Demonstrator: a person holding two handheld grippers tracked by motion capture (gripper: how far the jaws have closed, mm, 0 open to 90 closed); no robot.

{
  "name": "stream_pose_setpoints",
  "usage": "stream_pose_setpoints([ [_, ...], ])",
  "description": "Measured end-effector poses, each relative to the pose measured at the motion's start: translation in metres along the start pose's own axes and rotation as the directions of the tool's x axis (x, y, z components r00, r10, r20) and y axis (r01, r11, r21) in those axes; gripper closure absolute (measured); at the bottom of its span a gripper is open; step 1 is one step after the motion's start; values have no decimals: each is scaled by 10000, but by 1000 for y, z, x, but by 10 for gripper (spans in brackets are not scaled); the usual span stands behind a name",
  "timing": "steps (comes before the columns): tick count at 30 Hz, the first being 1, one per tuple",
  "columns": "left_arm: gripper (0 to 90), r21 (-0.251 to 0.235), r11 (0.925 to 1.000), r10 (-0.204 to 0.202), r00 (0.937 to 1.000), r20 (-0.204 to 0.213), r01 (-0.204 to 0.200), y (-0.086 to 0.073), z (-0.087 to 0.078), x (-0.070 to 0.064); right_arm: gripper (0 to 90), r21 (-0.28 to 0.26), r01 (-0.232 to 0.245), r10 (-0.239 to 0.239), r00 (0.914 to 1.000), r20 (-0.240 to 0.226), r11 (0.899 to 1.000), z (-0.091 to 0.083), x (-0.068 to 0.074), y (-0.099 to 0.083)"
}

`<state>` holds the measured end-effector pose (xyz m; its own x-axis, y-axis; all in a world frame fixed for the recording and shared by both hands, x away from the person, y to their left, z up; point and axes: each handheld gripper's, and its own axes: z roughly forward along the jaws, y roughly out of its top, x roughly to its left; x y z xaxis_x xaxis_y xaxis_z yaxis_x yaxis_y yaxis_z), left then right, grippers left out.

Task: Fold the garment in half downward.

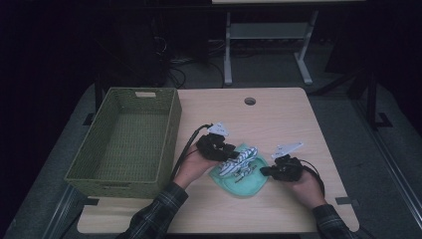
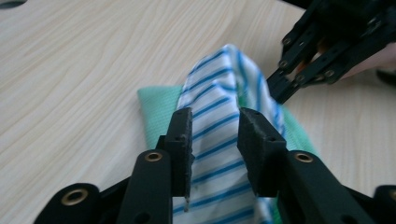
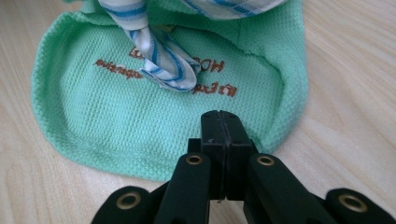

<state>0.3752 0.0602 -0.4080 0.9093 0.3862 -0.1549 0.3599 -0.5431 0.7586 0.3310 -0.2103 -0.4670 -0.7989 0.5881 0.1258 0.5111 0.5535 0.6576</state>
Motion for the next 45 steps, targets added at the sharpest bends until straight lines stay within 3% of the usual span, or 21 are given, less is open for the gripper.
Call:
stream_pose_setpoints([
  [8,623,180,9998,15,9993,378,-22,2,10,-8,892,34,-31,31,10000,2,10000,0,1,0],
  [13,647,456,9990,-24,9994,342,9,0,16,-7,892,33,-24,24,10000,0,10000,0,1,0],
  [17,739,607,9981,-70,9989,465,42,-2,20,-7,892,36,-21,21,10000,-3,10000,0,1,0],
  [20,877,720,9974,-18,9986,537,-21,-2,21,-8,892,35,-24,24,10000,-2,10000,0,1,0],
  [22,892,751,9972,-28,9986,536,-12,-2,21,-8,891,32,-27,27,10000,-2,10000,0,1,0],
  [30,897,184,9997,159,9971,742,-173,9,13,-19,892,-12,7,-7,10000,-27,10000,0,0,0],
  [35,897,133,9994,302,9957,877,-315,14,20,-27,892,0,75,-75,10000,49,10000,0,2,0],
  [42,897,337,9982,452,9932,1075,-491,15,39,-38,892,-538,-357,381,9983,446,9979,-27,-8,-7],
  [45,897,528,9968,537,9914,1194,-603,13,47,-44,892,-379,-661,682,9960,583,9971,-31,-15,-13],
])
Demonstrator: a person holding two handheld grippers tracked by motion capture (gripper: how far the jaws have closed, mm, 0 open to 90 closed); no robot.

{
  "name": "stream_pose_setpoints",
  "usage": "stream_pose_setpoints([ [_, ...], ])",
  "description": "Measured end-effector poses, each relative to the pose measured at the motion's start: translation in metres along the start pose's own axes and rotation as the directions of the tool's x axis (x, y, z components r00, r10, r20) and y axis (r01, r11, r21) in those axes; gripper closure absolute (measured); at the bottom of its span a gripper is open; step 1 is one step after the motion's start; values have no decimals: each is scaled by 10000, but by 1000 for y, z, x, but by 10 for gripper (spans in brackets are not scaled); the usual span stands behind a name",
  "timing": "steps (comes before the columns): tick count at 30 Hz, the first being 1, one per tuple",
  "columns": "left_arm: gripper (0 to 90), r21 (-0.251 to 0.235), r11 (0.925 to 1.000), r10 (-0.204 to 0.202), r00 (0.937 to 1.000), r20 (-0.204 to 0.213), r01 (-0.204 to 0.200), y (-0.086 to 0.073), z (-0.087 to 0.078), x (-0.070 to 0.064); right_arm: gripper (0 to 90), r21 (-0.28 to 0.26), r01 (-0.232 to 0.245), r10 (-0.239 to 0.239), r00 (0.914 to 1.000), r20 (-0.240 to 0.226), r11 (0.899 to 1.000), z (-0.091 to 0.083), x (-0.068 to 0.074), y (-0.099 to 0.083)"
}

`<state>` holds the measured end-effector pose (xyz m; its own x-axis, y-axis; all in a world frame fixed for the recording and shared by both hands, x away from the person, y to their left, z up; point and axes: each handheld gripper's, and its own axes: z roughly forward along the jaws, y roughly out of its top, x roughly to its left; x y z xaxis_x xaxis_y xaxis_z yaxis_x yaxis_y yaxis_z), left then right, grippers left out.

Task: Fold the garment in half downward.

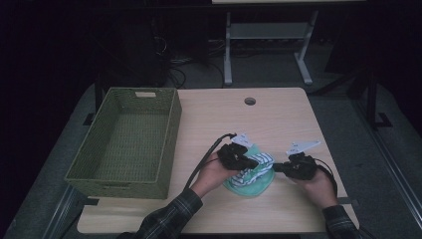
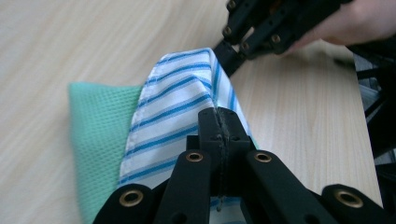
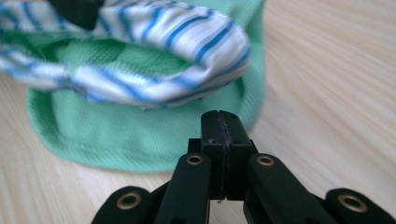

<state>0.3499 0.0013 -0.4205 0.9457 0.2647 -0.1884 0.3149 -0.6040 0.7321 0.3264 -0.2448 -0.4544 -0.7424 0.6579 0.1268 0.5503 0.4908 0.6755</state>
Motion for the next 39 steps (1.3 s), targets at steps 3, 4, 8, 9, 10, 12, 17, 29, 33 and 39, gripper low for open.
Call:
stream_pose_setpoints([
  [3,896,141,9999,98,9999,117,-99,-2,9,-4,893,212,26,-27,10000,49,9998,3,-2,-3],
  [4,896,202,9997,114,9998,146,-117,-3,12,-6,892,348,56,-59,10000,74,9994,5,-2,-3],
  [8,895,387,9991,178,9996,233,-187,-6,23,-11,892,416,45,-54,9997,223,9991,5,-4,-3],
  [9,894,452,9988,181,9996,238,-191,-7,25,-12,892,374,61,-71,9996,280,9993,5,-5,-3],
  [10,892,561,9982,194,9996,229,-206,-8,28,-12,892,351,17,-28,9995,300,9994,4,-5,-3],
  [12,889,735,9971,155,9996,237,-172,-11,34,-12,892,343,9,-22,9993,377,9994,3,-7,-4],
  [17,842,716,9973,116,9996,239,-133,-13,35,-11,892,199,-7,-1,9991,433,9998,1,-8,-3],
  [29,773,-100,9999,94,9982,-587,-100,-5,-17,-7,885,-704,203,-187,9996,225,9973,-7,-6,23],
  [33,858,-30,9999,-131,9972,-732,129,-12,-31,4,895,-922,333,-329,9994,57,9952,-2,-4,35],
  [39,896,10,9989,-467,9932,-1068,471,-24,-42,11,897,-1030,584,-615,9978,-267,9930,14,3,54],
])
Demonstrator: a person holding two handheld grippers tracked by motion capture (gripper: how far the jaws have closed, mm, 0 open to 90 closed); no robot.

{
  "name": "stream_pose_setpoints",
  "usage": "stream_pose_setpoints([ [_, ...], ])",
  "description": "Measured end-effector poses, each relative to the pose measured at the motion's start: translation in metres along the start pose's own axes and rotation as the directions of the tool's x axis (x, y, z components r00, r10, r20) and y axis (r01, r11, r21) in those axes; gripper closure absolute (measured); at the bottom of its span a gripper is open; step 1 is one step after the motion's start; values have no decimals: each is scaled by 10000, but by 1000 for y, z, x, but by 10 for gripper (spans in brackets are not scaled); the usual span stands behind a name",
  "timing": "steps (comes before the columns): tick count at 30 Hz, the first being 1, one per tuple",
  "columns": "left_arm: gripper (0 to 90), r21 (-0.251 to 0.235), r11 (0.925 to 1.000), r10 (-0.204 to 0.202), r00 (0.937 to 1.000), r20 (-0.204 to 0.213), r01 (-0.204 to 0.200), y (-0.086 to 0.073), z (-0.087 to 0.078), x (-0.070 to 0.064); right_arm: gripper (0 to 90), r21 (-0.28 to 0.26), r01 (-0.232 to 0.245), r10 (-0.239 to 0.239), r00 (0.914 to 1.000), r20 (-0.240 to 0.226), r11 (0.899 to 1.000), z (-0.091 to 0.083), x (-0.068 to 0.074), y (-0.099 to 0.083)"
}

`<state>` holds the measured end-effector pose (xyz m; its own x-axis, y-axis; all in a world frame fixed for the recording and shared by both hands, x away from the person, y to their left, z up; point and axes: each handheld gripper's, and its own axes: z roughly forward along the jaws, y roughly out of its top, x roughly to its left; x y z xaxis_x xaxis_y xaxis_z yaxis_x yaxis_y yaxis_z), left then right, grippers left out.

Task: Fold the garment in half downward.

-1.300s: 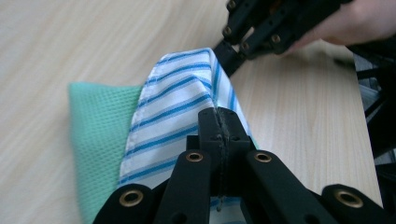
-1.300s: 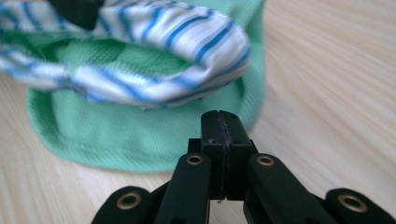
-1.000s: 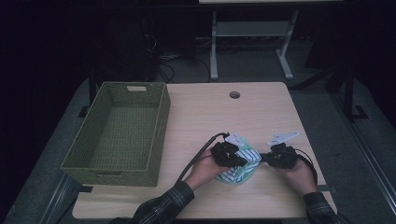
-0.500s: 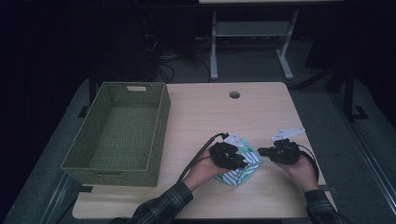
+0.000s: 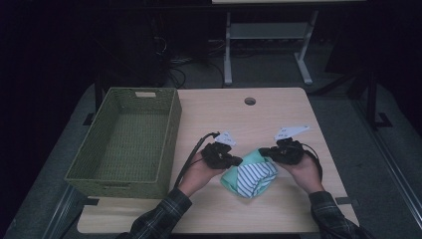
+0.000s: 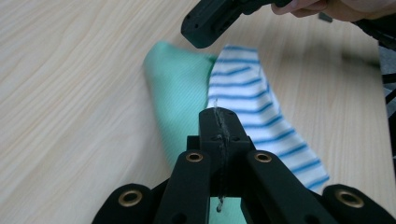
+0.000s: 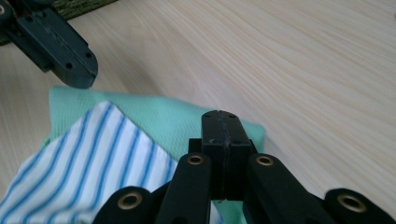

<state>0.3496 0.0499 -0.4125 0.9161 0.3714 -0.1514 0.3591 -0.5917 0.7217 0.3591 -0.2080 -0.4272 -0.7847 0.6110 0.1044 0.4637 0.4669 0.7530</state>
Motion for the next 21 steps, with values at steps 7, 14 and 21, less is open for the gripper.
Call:
stream_pose_setpoints([
  [7,895,529,9986,-84,9999,-61,87,-14,7,2,897,173,118,-113,9996,-265,9998,24,4,8],
  [14,896,993,9946,-299,9996,4,297,-22,22,9,898,748,-60,79,9996,-256,9972,44,-3,0],
  [21,896,1527,9880,-200,9996,-208,229,-28,26,9,900,1017,-118,144,9996,-253,9947,52,-3,-3],
])
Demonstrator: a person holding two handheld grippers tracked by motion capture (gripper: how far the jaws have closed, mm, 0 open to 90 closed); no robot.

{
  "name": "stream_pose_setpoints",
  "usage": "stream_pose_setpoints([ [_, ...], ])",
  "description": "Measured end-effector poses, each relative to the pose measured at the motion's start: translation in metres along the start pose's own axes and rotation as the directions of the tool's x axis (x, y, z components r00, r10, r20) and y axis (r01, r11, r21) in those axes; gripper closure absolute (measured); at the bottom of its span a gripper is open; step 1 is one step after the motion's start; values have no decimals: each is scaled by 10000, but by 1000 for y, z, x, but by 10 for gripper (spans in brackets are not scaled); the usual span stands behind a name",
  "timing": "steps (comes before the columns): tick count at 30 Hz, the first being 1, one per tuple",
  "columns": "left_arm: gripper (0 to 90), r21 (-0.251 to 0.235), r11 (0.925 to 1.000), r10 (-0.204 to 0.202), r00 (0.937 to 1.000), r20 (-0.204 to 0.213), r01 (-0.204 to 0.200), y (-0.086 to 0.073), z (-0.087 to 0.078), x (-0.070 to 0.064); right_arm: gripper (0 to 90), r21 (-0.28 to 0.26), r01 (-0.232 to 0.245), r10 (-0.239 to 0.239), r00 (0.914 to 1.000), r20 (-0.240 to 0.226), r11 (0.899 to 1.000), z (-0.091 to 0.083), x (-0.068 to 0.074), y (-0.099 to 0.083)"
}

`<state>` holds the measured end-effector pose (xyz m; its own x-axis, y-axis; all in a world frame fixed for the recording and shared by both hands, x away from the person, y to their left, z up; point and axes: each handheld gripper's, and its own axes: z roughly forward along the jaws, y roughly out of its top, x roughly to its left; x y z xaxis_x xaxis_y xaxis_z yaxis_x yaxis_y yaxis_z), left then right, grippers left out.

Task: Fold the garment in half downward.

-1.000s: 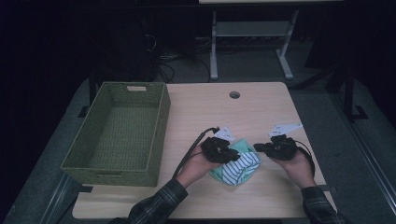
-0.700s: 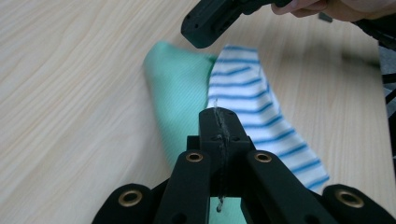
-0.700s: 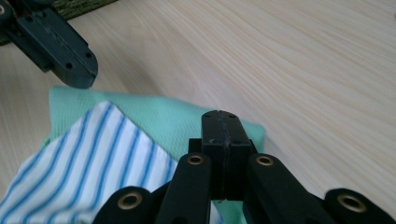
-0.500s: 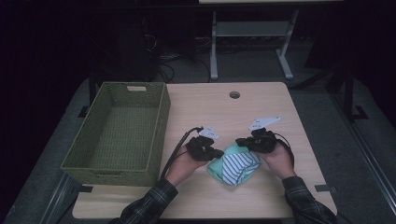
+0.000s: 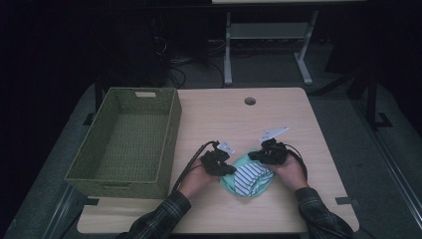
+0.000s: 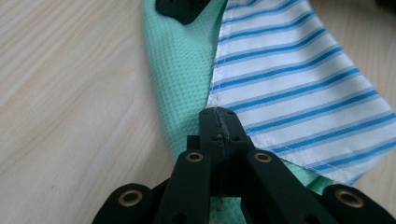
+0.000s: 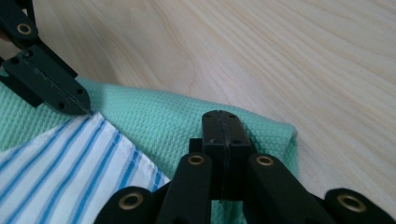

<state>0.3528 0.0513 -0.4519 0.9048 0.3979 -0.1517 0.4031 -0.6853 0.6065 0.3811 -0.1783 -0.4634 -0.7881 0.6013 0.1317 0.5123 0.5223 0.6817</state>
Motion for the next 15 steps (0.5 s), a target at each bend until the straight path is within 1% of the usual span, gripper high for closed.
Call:
stream_pose_setpoints([
  [2,896,85,10000,7,10000,-19,-7,-4,-3,0,900,35,209,-210,9997,126,9998,1,1,-1],
  [3,897,74,9999,-70,9999,-90,71,-7,-4,-1,900,63,218,-219,9996,155,9997,1,2,0],
  [4,896,173,9999,9,9999,-131,-6,-9,-7,0,900,137,188,-191,9996,206,9997,1,3,0],
  [8,896,62,9995,-321,9994,-157,322,-18,-16,-1,900,216,360,-368,9987,344,9991,1,5,0],
  [9,896,156,9990,-422,9990,-157,425,-20,-18,-1,900,222,404,-411,9986,347,9989,0,5,0],
  [11,896,505,9981,-330,9992,-246,342,-25,-19,-1,900,145,369,-374,9986,367,9992,1,5,0],
  [13,896,432,9980,-457,9988,-200,466,-29,-20,-4,900,130,368,-372,9987,354,9992,1,5,-1],
  [15,896,471,9982,-358,9989,-299,372,-29,-20,-5,900,106,374,-377,9986,360,9992,1,5,-1],
])
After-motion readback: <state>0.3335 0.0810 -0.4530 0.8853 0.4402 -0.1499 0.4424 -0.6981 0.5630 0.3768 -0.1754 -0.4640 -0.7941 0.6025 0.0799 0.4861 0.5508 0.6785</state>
